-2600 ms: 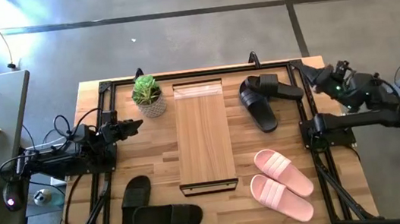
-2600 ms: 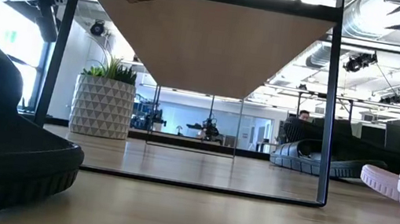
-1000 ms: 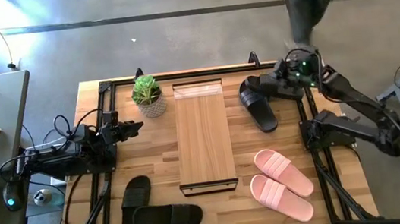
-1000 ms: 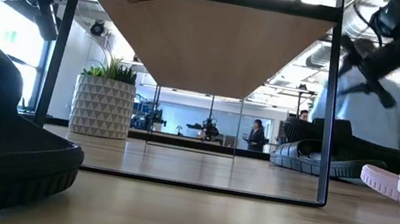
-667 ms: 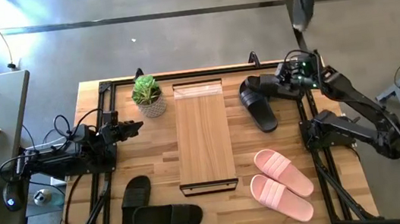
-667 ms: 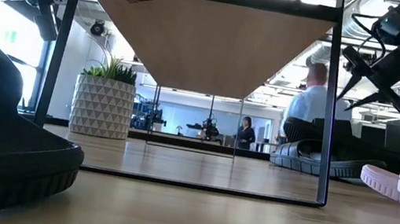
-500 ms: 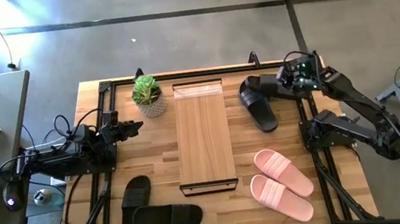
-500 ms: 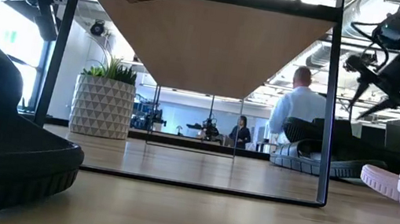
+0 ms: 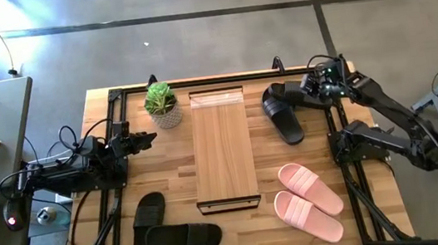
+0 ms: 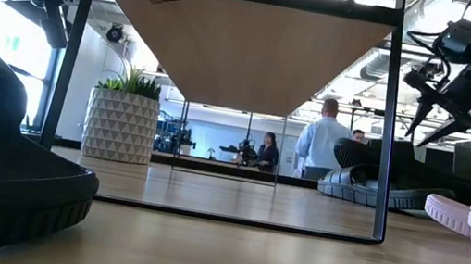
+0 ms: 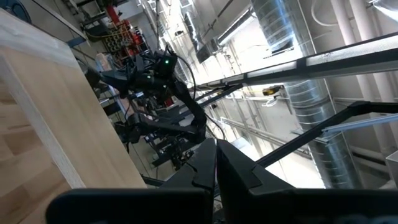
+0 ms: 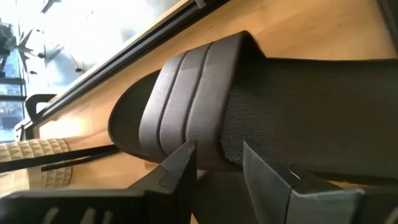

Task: Pick and place slides into the shelf
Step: Move the top right black slide under the shelf

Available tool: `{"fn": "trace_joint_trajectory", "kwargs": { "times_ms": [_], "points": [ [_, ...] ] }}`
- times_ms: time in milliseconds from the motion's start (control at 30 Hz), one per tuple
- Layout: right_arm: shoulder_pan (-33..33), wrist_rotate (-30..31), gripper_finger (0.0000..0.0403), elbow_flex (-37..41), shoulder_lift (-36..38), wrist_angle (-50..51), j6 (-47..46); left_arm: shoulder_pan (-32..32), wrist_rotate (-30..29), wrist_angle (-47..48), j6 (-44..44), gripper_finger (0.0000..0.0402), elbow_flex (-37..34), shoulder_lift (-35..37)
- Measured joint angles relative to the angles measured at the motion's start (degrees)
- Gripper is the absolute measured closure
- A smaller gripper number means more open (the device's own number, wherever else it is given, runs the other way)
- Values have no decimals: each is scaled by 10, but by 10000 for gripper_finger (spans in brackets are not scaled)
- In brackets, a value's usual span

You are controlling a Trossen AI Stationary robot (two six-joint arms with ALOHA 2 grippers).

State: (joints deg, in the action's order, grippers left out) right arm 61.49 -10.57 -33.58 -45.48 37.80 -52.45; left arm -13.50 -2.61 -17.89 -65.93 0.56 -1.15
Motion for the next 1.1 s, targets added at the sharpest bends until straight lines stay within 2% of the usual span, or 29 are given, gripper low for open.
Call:
{"fn": "trace_joint_trajectory", "kwargs": {
  "times_ms": [367, 700, 833, 1100],
  "points": [
    [0, -32, 284, -1, -70, -56, 5, 0, 0, 0, 0, 399, 0, 0],
    [0, -44, 287, -1, -79, -86, 5, 0, 0, 0, 0, 399, 0, 0],
    [0, -53, 311, 0, -79, -86, 15, 0, 0, 0, 0, 399, 0, 0],
    [0, -63, 392, 0, -78, -99, 48, 0, 0, 0, 0, 399, 0, 0]
  ]
}}
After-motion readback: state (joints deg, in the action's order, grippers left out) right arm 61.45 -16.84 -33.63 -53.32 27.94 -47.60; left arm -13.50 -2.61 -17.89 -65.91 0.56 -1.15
